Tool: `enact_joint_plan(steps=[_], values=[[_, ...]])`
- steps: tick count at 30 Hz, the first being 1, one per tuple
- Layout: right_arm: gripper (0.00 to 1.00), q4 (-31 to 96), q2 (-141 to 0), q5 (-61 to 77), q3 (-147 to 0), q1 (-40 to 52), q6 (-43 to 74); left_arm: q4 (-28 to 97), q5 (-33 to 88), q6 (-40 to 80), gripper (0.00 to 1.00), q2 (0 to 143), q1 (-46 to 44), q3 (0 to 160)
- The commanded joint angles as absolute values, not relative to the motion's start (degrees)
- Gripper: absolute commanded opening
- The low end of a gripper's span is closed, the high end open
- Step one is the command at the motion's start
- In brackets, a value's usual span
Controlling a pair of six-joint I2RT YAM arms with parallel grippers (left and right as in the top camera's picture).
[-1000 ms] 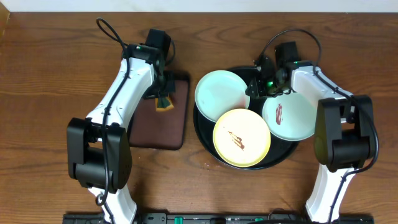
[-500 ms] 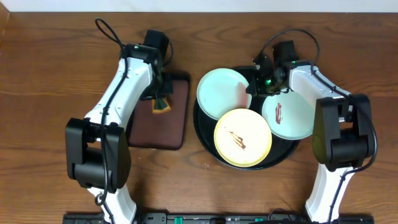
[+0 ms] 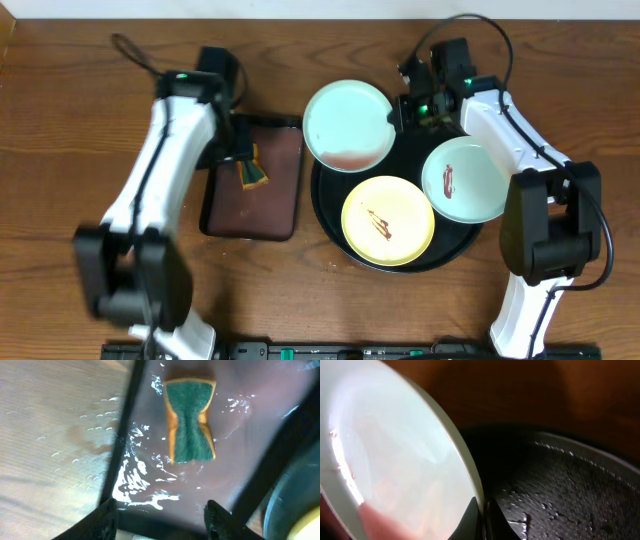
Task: Clean dirty plates on tray and stack at the side
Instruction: 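Lift the cleaned pale green plate with the right gripper and retract left arm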
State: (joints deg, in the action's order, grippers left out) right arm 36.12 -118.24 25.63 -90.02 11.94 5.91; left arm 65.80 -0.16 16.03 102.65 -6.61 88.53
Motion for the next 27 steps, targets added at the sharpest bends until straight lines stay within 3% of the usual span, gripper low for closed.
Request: enact_joint_plan(steps=[1,13,27], values=[[0.01,37.2,-116.6,25.5,-95.5,14.6,8.4,68.8,-0.4,15.2,0.64,90.4,-3.9,88.9],[0.01,31.5,-116.6,8.6,-98.2,31.3,10.0,75.4,-0.4,15.2,0.8,64.0,0.1,88.9],[0.01,28.7,-110.9,-26.4,-98.5,45.6,-8.1,77.5,-6.8,15.2,0.82,50.4,0.1,88.9]])
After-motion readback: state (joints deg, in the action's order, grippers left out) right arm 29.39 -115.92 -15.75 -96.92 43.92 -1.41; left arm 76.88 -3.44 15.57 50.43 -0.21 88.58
